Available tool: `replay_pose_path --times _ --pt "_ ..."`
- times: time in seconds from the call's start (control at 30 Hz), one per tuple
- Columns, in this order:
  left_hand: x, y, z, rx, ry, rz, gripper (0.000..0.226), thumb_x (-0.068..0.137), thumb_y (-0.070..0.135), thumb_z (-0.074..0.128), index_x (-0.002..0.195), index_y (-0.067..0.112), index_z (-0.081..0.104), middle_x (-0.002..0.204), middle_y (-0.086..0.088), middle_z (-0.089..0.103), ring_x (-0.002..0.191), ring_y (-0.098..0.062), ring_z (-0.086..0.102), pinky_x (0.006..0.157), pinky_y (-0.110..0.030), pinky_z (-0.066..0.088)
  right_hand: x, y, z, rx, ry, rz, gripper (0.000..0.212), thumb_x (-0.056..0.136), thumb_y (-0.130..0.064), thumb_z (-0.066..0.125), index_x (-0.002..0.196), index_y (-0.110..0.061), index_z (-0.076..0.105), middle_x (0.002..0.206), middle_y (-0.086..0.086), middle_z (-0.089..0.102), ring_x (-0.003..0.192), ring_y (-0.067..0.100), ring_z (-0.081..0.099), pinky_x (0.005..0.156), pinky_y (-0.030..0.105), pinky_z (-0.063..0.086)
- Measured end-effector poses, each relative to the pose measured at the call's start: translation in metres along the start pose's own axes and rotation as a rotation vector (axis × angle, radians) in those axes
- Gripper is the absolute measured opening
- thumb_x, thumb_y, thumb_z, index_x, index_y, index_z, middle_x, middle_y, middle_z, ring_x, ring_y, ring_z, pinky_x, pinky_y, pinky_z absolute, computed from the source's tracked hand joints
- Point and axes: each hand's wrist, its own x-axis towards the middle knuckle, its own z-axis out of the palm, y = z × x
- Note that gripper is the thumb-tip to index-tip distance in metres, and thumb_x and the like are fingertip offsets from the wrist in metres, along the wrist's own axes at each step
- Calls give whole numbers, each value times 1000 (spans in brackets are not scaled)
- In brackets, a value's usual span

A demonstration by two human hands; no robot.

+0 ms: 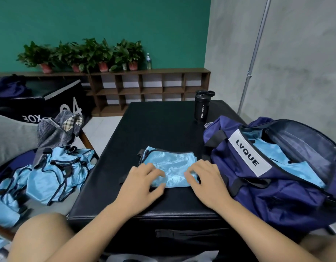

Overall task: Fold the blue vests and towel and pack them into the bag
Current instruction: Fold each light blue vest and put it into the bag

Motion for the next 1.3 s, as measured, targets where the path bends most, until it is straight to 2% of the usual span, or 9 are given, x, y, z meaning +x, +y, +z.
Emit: replay_pose_path --times 0.1,0.27,0.47,0.6,0.7,0.87,0.97,1.17,1.3 --pt "-6 -2 1 39 -137 32 41 94 59 63 132 47 62 112 22 48 97 -6 50 86 -33 40 -4 -4 -1 -148 -39 -45 30 108 -50 40 85 -35 52 84 -15 43 89 12 44 98 39 36" --pt "-13 -15 -9 80 -145 -18 31 94 37 54 120 51 66 108 23 51 97 -6 46 88 -37 41 -16 -25 -9 -192 -98 -204 34 111 -36 37 79 -27 41 77 -8 37 85 16 37 102 39 33" --pt "-26 -13 -17 13 -139 -134 22 100 40 44 107 48 63 110 28 54 108 1 49 105 -35 34 -37 -48 -10 -33 -235 -382 33 110 -31 45 78 -21 46 76 -8 42 76 17 36 79 35 37" --pt "-29 7 -12 -26 -51 -180 10 103 49 50 105 45 59 110 27 53 111 3 50 107 -36 36 -41 -51 -16 60 -217 -317 25 110 -36 49 88 -26 55 86 -12 49 83 13 44 83 32 40" --pt "-31 35 -12 -99 13 -113 14 99 48 61 111 40 65 112 25 55 111 0 52 102 -35 39 -39 -37 -21 -89 -119 -251 20 110 -32 43 96 -29 56 95 -15 48 89 16 43 86 38 40" --pt "-36 69 -5 -136 -145 71 43 87 73 68 115 41 65 111 25 51 103 0 49 96 -28 39 -44 -19 -19 -211 -156 -174 20 107 -32 37 101 -30 56 101 -15 49 95 16 47 93 42 42" --pt "-38 67 -3 -102 -162 92 47 89 80 63 114 40 65 110 24 53 103 -1 50 93 -30 42 -46 -20 -21 -173 -160 -169 18 108 -37 40 102 -32 56 102 -16 49 95 13 47 94 40 41" --pt "-55 51 -19 -78 -204 148 41 89 70 72 111 37 64 108 20 54 96 -5 53 90 -31 46 -58 -25 -31 -104 -218 -289 35 102 -67 52 109 -33 60 107 -21 49 100 9 47 102 31 36" --pt "-69 43 -34 -64 -252 102 33 83 44 81 104 38 55 110 21 49 97 -2 48 94 -30 46 -69 -31 -37 -94 -207 -416 46 90 -69 69 110 -28 67 106 -15 53 98 13 50 100 31 37"
